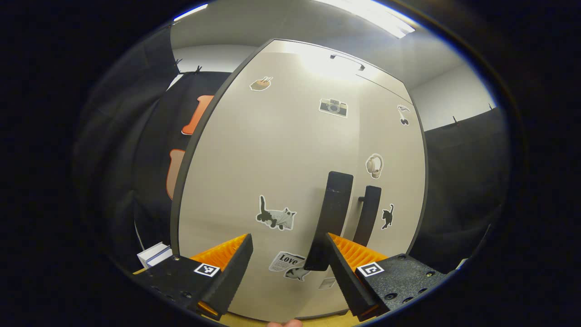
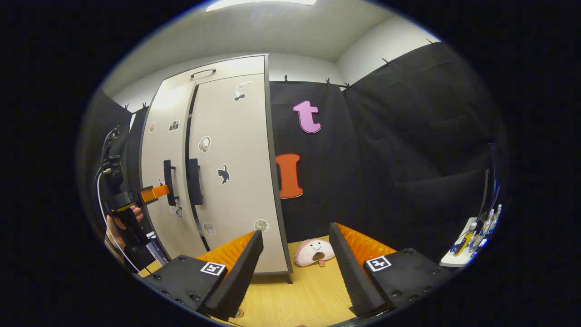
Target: Grasp the bottle in the cabinet with the left hand and place it on the coaster, then close the right door with the right hand and the left door with the left hand.
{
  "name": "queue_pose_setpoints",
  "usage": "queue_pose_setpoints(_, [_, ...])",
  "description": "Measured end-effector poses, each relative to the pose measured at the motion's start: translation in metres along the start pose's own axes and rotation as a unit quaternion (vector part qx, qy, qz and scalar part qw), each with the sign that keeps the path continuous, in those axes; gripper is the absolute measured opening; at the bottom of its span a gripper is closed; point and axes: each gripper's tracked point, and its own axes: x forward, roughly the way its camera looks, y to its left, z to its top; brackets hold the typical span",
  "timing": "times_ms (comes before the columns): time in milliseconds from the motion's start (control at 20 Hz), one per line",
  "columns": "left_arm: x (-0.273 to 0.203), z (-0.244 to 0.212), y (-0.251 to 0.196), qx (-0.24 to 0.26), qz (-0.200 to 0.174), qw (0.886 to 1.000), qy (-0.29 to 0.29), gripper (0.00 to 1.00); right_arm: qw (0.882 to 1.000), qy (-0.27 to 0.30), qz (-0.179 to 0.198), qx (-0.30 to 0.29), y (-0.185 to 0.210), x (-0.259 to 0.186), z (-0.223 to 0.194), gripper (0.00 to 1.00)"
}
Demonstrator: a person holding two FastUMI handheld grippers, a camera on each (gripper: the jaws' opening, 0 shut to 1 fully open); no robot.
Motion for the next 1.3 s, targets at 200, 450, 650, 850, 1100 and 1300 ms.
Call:
queue_pose_setpoints(200, [0.000, -0.001, -0.001, 0.014, 0.001, 1.000, -0.001, 0.95, 1.000, -0.002, 0.005, -0.001, 0.001, -0.001, 0.001, 0.97])
queue_pose_setpoints(450, [0.001, -0.002, -0.003, 0.020, -0.001, 1.000, -0.003, 0.94, 1.000, 0.000, 0.018, -0.005, 0.012, -0.002, -0.002, 0.96])
queue_pose_setpoints(650, [-0.007, 0.009, -0.004, 0.017, -0.017, 1.000, -0.014, 0.95, 0.999, 0.005, 0.039, -0.003, 0.031, 0.000, -0.007, 0.97])
queue_pose_setpoints(850, [-0.041, 0.026, 0.008, 0.027, -0.009, 0.999, -0.030, 0.95, 0.998, 0.012, 0.066, 0.003, 0.052, 0.003, -0.013, 0.97])
queue_pose_setpoints(1100, [-0.099, 0.047, 0.035, 0.038, 0.030, 0.998, -0.044, 0.94, 0.995, 0.017, 0.097, 0.003, 0.075, 0.006, -0.016, 0.96])
queue_pose_setpoints(1300, [-0.139, 0.055, 0.053, 0.045, 0.049, 0.996, -0.058, 0.95, 0.992, 0.022, 0.124, 0.005, 0.096, 0.006, -0.020, 0.97])
